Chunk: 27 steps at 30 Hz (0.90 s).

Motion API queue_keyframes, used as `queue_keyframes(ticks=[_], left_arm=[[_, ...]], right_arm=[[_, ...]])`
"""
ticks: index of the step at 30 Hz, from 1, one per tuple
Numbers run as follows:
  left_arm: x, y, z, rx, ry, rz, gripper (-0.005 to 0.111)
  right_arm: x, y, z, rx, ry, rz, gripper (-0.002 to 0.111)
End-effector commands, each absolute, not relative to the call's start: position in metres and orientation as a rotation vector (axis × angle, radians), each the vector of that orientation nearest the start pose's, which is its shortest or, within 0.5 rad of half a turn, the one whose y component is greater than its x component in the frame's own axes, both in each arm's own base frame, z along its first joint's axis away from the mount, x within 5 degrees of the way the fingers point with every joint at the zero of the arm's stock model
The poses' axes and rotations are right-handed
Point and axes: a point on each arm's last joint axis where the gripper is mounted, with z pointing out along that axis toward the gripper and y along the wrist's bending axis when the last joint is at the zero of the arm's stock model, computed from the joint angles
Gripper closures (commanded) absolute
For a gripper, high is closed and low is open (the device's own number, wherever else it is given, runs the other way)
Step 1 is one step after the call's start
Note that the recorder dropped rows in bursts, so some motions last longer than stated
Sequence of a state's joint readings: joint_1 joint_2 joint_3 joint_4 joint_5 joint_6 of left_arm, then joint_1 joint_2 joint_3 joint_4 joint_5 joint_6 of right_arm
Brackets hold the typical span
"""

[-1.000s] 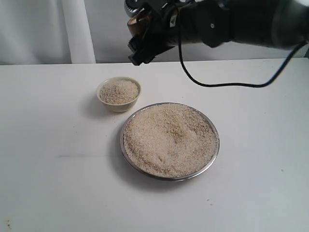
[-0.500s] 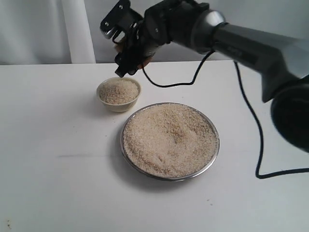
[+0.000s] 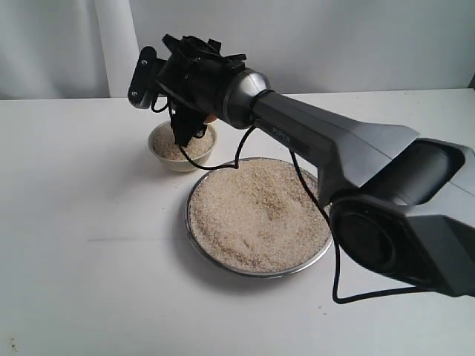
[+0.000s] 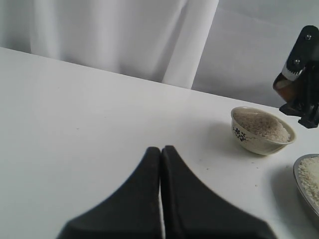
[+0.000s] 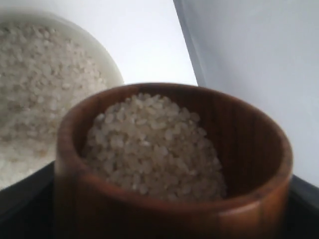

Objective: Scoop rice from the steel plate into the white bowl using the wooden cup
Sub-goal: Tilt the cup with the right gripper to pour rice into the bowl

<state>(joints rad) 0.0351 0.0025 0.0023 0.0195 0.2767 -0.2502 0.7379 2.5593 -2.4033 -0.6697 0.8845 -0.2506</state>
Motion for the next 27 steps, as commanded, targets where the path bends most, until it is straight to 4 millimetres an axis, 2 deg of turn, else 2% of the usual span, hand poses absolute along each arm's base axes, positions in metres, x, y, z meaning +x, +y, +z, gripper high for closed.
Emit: queue_keyframes(ticks=[1,10,18,27], left_arm=[[0.055,0.002,0.189,-0.237,1.737,-0.147,0.107],[0.055,0.002,0.189,-0.237,1.737,-0.147,0.107],[0.055,0.002,0.189,-0.237,1.737,-0.147,0.107],[0.055,0.002,0.189,-0.237,1.737,-0.147,0.107]], right_arm=[[0.447,0.345,0.196,-1.409,1.841,-0.730,0.108],[0.446,0.346,0.196,-1.495,1.768,-0.846,0.108],[0.439,0.357,0.190,-1.636,1.627,-0.997,0.108],[0.441,0.354,0.191,-1.711,1.533,-1.125,0.108]])
